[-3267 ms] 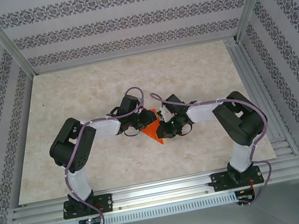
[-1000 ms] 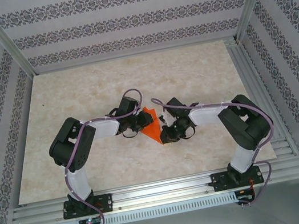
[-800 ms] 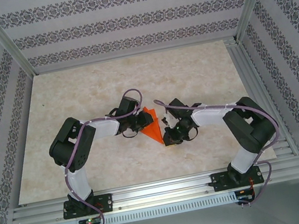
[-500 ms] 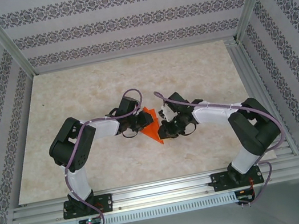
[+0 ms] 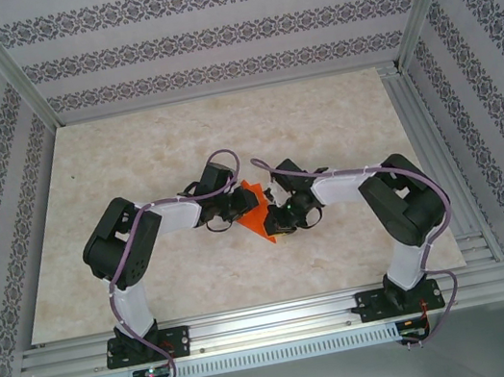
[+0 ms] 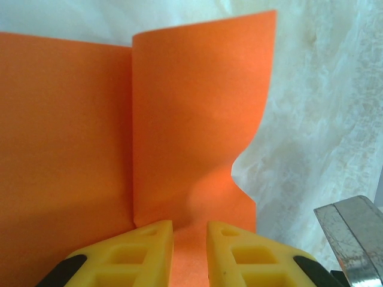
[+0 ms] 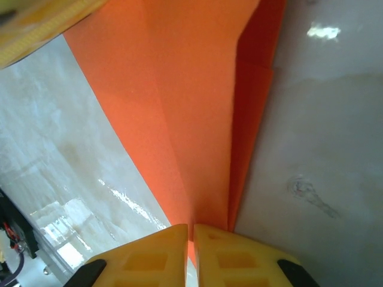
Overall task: Fold a paper plane with a square sheet of paper (fold left side to right side)
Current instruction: Fourth fold the wing at the center of the table.
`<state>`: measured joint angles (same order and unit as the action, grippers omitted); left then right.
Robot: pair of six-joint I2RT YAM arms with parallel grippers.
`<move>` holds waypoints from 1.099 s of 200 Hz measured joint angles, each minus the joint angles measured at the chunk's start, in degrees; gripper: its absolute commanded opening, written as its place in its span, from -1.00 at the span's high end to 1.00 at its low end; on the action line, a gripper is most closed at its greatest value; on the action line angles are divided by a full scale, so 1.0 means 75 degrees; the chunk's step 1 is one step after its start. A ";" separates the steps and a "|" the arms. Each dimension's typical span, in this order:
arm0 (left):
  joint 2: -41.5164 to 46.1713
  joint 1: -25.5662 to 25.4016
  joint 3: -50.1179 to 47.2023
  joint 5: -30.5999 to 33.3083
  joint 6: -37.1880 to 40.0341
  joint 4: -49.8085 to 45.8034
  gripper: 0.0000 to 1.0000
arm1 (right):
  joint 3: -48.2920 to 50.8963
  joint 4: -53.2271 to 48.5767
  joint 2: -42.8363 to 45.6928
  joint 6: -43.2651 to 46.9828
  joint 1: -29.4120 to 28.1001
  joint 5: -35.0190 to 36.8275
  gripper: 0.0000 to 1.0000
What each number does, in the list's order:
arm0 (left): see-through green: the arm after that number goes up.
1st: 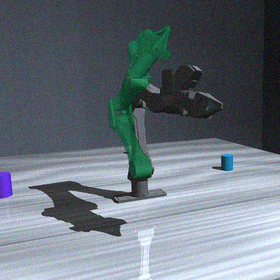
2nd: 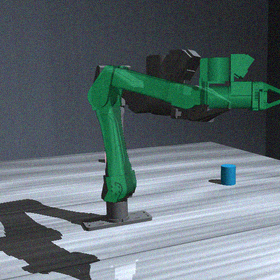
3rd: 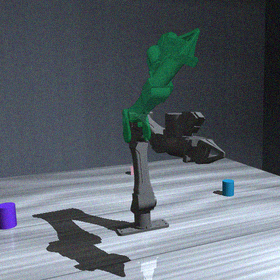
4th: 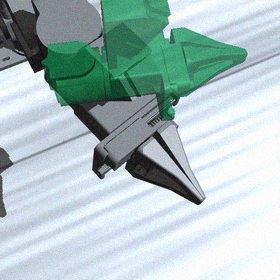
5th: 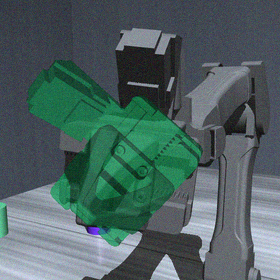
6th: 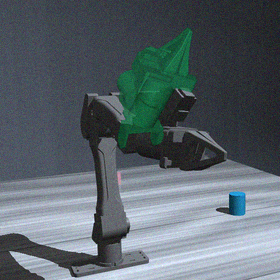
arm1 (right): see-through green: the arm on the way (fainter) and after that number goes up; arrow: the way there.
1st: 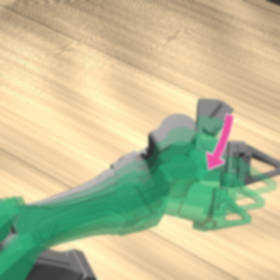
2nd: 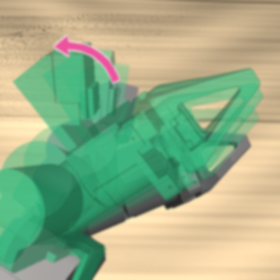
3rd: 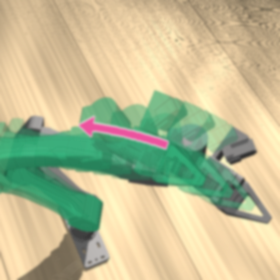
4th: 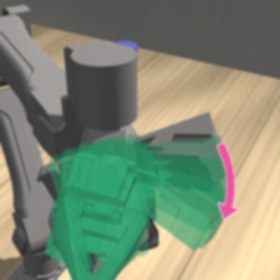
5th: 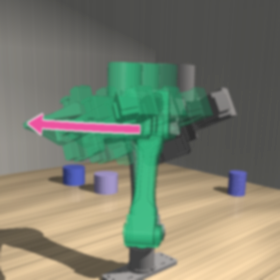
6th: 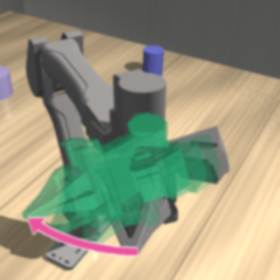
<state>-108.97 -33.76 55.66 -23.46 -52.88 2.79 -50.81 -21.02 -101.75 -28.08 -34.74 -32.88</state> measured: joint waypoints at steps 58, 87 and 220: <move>-0.0003 -0.0003 0.0000 -0.0035 0.0000 -0.0003 0.51 | 0.0848 -0.0012 0.0743 0.0082 -0.0070 0.0026 0.74; -0.0003 0.0000 0.0000 -0.0032 0.0000 0.0000 0.51 | 0.0860 -0.0446 0.0976 0.0070 -0.0041 -0.0079 0.73; -0.0003 0.0000 0.0000 -0.0029 -0.0003 0.0020 0.51 | 0.0093 0.0970 -0.0017 -0.0731 0.0146 -0.0443 0.73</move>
<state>-108.99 -33.76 55.66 -23.68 -52.90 2.94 -50.11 -13.74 -101.89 -33.56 -33.65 -36.21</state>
